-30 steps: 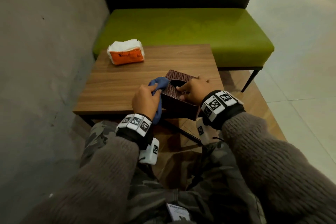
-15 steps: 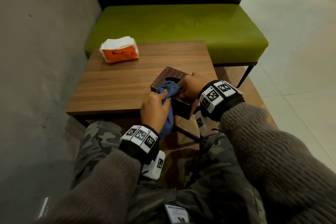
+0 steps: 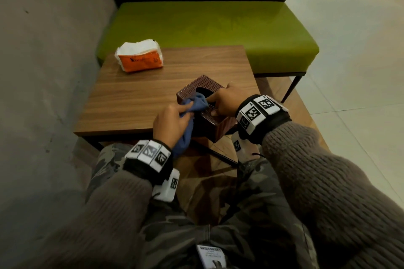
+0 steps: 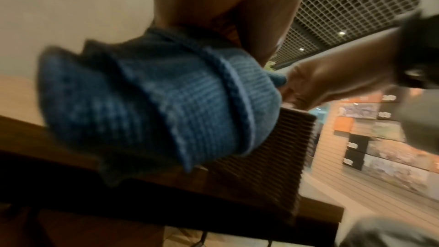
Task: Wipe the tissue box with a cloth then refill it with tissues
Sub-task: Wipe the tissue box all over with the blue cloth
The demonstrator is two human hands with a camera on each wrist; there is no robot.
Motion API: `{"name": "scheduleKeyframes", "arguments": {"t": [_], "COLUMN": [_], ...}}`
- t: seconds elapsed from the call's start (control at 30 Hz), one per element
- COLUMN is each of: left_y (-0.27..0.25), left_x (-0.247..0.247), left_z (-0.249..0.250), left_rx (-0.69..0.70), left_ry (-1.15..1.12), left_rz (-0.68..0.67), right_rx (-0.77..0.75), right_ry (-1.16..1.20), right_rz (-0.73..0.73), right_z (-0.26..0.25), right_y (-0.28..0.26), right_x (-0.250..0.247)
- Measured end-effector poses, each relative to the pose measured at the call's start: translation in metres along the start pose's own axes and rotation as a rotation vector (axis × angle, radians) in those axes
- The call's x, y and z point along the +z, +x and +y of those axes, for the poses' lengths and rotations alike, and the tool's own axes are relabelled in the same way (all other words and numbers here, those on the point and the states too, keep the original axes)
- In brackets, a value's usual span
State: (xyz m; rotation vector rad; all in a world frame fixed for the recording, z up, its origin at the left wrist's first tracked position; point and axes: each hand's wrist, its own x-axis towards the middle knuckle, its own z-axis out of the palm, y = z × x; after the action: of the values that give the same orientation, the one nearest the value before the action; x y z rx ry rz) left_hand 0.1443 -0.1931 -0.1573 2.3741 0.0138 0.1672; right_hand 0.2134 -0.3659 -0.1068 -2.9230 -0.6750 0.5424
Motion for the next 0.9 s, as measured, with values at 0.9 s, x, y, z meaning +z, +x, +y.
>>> {"name": "scheduleKeyframes", "arguments": {"t": [0.9], "left_y": [-0.037], "left_x": [0.018], "left_z": [0.009], "left_rx": [0.183], "left_ry": [-0.1], "left_rz": [-0.061], "right_rx": [0.088], "right_ry": [0.19], "right_rz": [0.078], "right_z": [-0.003], "right_y": [0.001], "right_x": [0.001]}}
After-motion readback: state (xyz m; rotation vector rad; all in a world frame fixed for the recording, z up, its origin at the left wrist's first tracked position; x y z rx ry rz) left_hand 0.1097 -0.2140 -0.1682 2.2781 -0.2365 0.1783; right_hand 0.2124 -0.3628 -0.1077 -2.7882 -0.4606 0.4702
